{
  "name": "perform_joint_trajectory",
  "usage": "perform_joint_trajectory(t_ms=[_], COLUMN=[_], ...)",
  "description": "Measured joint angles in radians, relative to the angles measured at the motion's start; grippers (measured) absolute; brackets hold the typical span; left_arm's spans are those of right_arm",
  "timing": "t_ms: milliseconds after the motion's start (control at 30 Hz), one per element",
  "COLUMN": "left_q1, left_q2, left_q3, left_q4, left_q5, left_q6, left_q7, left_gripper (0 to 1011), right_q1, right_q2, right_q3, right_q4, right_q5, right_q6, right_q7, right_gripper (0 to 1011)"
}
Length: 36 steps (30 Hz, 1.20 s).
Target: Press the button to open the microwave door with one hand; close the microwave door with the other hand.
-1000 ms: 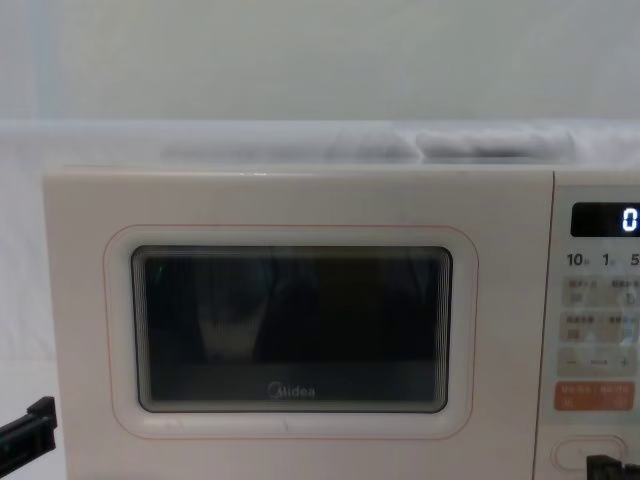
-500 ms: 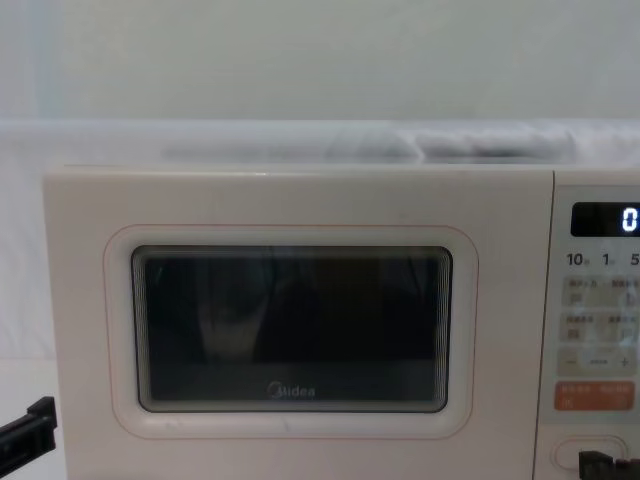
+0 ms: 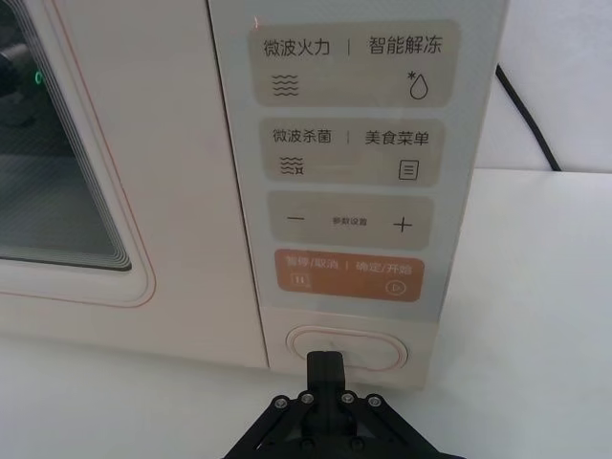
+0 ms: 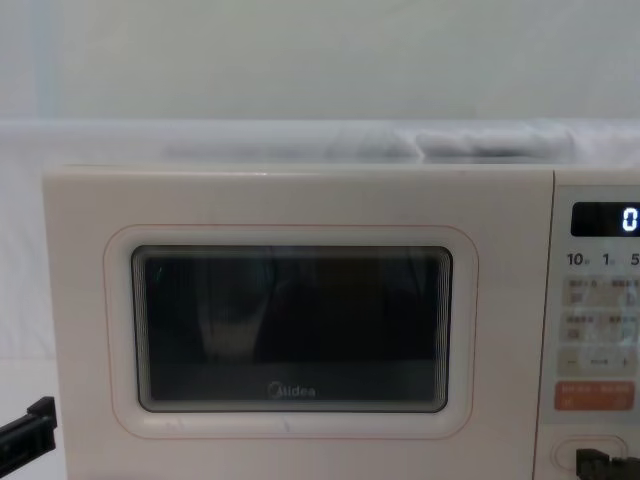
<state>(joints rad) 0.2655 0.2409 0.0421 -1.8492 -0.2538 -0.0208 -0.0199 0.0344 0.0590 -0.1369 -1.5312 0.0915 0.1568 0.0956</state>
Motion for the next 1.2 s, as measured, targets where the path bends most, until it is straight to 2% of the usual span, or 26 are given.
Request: perform_joint_trajectory(t_ms=[367,1200], left_q1=[0.0,0.0], left_q2=[0.0,0.0], left_q3=[0.0,0.0], left_q4=[0.0,0.0], left_q5=[0.0,0.0], left_q6=[0.0,0.0], left_q7=[0.0,0.0], left_gripper=[1001,1001], right_q1=[0.033,0.07], right_q2=[-0.007,-0.025], right_q3=[0.0,0.014], right_q4=[0.037,0.095], right_q5=[-0.006,-0.01], right_q6=[-0.011,-0.036], right_q7=[-0.004,-0.011], right_gripper=[0,0])
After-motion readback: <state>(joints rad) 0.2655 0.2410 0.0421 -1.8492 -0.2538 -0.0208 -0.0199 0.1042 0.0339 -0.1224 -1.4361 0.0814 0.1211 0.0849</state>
